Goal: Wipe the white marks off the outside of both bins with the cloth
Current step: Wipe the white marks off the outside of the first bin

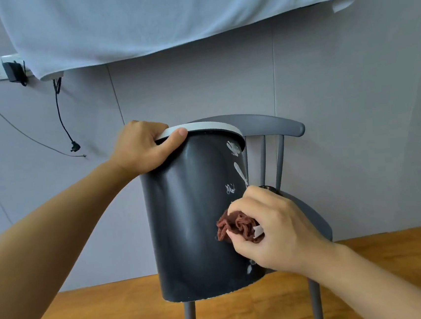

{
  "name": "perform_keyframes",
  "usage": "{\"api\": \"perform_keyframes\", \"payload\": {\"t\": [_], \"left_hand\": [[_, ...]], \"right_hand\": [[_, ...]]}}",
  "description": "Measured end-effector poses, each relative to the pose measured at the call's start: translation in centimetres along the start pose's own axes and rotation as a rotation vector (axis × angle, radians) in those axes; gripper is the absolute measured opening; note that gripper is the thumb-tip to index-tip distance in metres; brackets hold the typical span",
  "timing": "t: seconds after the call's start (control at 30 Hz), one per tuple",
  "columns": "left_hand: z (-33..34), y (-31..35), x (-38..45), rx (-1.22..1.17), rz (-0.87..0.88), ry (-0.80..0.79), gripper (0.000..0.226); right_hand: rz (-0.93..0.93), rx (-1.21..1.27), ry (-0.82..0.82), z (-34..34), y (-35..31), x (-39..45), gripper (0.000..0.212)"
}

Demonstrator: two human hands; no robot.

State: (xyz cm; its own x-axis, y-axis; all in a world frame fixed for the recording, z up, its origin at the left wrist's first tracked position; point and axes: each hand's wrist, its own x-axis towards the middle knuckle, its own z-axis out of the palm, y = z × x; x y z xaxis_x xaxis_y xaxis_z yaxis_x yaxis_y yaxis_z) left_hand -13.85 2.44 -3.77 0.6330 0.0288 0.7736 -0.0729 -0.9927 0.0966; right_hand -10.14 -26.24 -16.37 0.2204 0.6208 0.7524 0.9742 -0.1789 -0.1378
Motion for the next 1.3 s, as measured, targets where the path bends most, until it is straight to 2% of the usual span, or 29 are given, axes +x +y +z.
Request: {"api": "perform_keyframes", "payload": {"t": [0.1, 0.17, 0.27, 0.37, 0.47, 0.57, 0.63, 0.87, 1.1, 1.3], "left_hand": [[-1.3, 0.9, 1.6, 0.133, 0.052, -0.097, 0.075], [-1.6, 2.2, 3.0, 0.110, 0.069, -0.126, 0.071], [-0.5, 4.7, 4.6, 0.050, 0.103, -0.127, 0.061], [1.8, 6.3, 4.6, 0.179, 0.141, -0.101, 0.063], [2.7, 6.5, 3.9, 0.258, 0.091, -0.026, 0.072], [2.8, 6.8, 3.7, 0.223, 0.086, 0.015, 0.073], [2.9, 7.1, 3.6, 0.193, 0.073, 0.035, 0.073], [3.5, 7.0, 3.0, 0.141, 0.031, 0.058, 0.069], [3.4, 5.9, 2.1, 0.044, 0.058, 0.069, 0.057], [2.8, 5.5, 1.6, 0.037, 0.016, 0.088, 0.055]], "right_hand": [[-0.031, -0.008, -0.018, 0.0, -0.3, 0.0, 0.021], [-0.054, -0.013, -0.022, 0.1, -0.4, 0.2, 0.020], [-0.076, -0.003, -0.041, 0.3, -0.9, 0.4, 0.022], [-0.046, 0.066, -0.036, 0.0, -0.7, 0.4, 0.020], [0.092, 0.167, 0.163, -1.5, 0.7, 0.8, 0.017], [0.230, 0.170, 0.408, -2.7, 2.4, 1.2, 0.012], [0.306, 0.176, 0.485, -2.9, 3.1, 1.2, 0.011], [0.359, 0.131, 0.477, -2.8, 4.2, 0.7, 0.011], [0.212, 0.038, 0.591, -3.2, 4.0, 6.2, 0.020], [0.154, -0.103, 0.447, -0.9, 3.1, 8.5, 0.027]]}}
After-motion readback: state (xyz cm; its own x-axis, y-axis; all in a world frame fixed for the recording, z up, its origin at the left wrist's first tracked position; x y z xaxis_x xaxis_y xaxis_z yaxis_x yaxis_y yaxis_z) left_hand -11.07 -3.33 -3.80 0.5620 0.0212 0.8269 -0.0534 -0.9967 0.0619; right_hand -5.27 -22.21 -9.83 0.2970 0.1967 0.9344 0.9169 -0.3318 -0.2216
